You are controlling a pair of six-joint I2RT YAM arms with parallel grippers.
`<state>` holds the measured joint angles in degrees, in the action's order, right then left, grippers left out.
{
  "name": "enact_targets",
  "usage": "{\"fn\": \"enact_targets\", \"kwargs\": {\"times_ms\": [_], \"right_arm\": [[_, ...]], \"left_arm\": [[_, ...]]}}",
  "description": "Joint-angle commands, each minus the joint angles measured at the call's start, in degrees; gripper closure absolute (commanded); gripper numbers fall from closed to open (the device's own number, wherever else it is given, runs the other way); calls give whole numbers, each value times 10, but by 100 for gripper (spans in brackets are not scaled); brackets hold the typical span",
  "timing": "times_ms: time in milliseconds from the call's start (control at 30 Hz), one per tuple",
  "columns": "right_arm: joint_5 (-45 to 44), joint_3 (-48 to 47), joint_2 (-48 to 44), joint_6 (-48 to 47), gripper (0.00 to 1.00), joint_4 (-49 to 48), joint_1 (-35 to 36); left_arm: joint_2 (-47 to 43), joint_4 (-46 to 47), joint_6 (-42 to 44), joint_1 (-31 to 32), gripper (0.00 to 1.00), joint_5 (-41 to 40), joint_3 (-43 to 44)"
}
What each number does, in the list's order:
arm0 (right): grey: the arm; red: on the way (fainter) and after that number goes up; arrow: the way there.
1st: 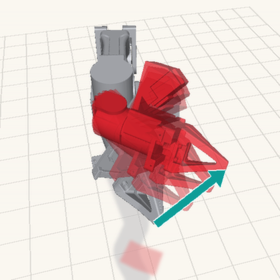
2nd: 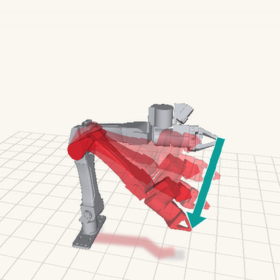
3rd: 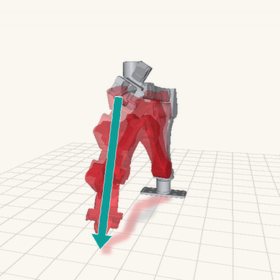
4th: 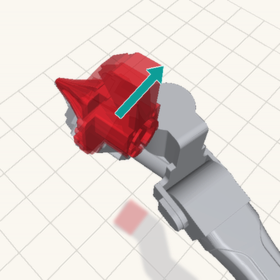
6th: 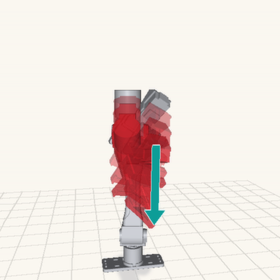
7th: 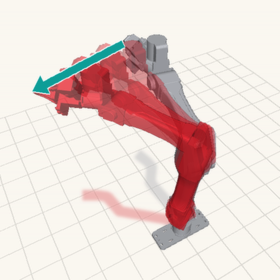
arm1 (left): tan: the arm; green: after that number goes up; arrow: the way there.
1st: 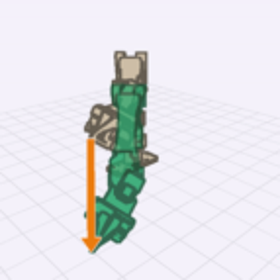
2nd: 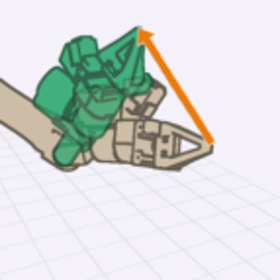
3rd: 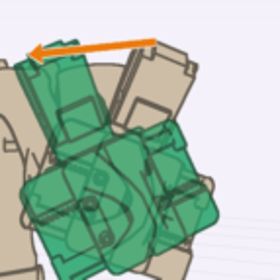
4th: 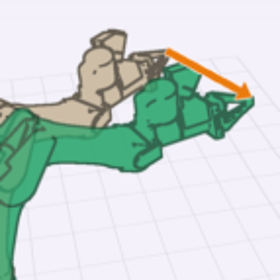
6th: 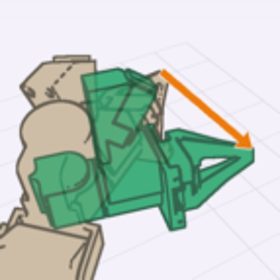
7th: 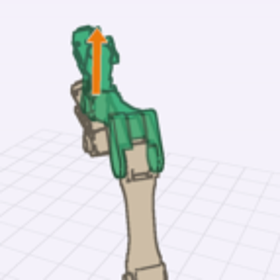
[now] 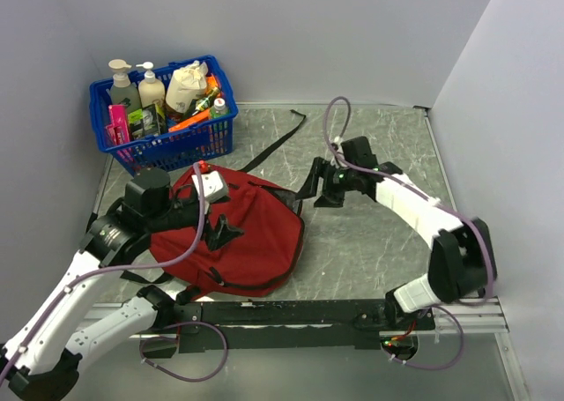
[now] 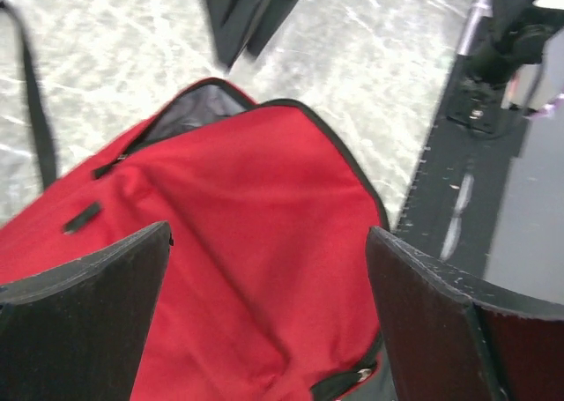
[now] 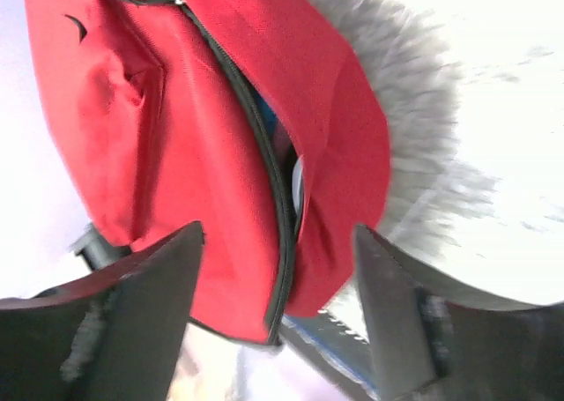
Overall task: Pack the student bag
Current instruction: Adjust the student bag at the center of the board.
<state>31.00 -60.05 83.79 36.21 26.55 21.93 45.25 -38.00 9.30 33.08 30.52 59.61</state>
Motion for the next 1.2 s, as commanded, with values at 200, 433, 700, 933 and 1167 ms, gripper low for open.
{"fn": "enact_targets", "kwargs": {"times_ms": [200, 433, 700, 933, 1167], "right_arm": [[-103, -72, -207, -160, 27, 40, 75], [-51, 65, -231, -217, 27, -151, 282], [-4, 70, -138, -264, 27, -282, 380], [42, 21, 6, -235, 29, -391, 398], [56, -32, 91, -226, 32, -403, 417]], "left_arm": [[-53, -35, 76, -27, 20, -75, -22], [-22, -16, 32, -172, 18, -62, -47], [34, -199, 343, -353, 1, 103, -64], [57, -286, 510, -406, 1, 172, -74], [61, -283, 533, -494, 4, 192, -92]]}}
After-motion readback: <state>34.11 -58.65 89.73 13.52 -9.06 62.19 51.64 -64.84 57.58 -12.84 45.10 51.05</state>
